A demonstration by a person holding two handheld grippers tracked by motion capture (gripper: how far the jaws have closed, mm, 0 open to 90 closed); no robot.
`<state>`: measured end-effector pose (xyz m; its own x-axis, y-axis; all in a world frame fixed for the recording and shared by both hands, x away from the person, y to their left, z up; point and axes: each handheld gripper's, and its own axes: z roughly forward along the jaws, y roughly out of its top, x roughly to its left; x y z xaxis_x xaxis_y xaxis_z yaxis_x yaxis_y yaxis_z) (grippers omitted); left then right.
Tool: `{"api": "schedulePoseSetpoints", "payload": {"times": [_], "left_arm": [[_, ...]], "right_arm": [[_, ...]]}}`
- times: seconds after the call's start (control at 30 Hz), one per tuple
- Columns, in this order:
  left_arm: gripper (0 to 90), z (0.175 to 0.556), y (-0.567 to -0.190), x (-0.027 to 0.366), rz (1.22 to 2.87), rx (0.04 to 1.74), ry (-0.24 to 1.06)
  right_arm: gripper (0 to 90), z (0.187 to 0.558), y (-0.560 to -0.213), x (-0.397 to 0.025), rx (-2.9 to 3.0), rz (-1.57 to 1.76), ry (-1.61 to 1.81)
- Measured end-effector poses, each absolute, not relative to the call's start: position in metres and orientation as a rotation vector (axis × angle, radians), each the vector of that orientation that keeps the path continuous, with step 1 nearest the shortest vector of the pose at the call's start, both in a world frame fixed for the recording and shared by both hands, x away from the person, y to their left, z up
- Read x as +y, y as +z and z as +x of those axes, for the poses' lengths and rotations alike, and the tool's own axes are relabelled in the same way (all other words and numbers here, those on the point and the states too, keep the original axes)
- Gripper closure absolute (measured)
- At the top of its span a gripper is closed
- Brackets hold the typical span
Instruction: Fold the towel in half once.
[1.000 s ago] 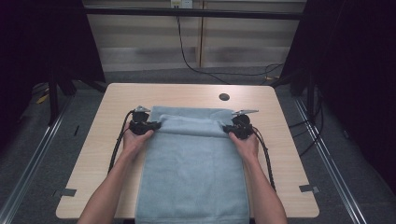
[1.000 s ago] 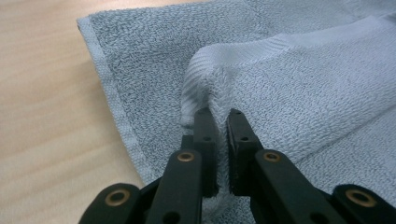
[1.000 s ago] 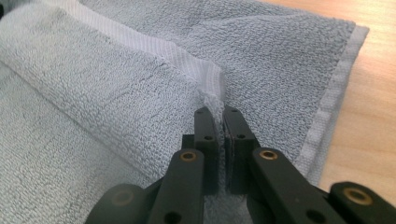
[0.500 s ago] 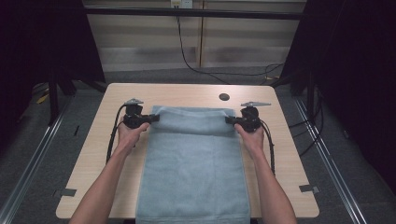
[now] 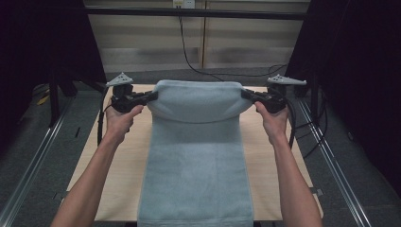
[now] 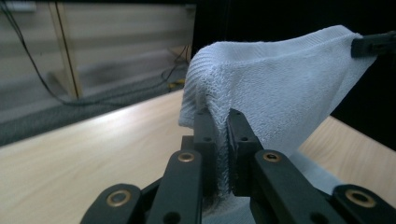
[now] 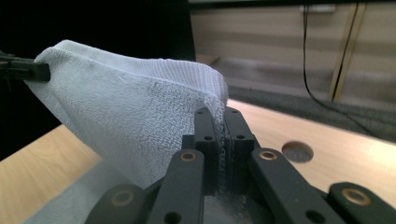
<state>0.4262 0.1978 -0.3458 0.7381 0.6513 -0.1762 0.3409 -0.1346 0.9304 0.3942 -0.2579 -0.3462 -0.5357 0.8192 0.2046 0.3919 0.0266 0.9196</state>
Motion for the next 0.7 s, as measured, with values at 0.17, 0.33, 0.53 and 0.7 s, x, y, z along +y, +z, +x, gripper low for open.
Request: {"api": "schedulePoseSetpoints", "payload": {"times": [0.17,0.33,0.53,0.7], "left_arm": [[84.7,0.402,-0.325,0.201,1.748,0.729,0.363],[84.7,0.372,-0.312,0.209,1.718,0.666,0.362],[84.7,0.334,-0.309,0.22,1.69,0.619,0.343],[84.6,0.307,-0.334,0.225,1.739,0.614,0.299]], "right_arm": [[86.4,0.371,-0.318,-0.257,1.936,1.138,1.519],[86.4,0.343,-0.298,-0.257,1.942,1.069,1.537],[86.4,0.3,-0.287,-0.254,1.963,0.987,1.553],[86.3,0.266,-0.306,-0.251,2.01,0.973,1.537]]}}
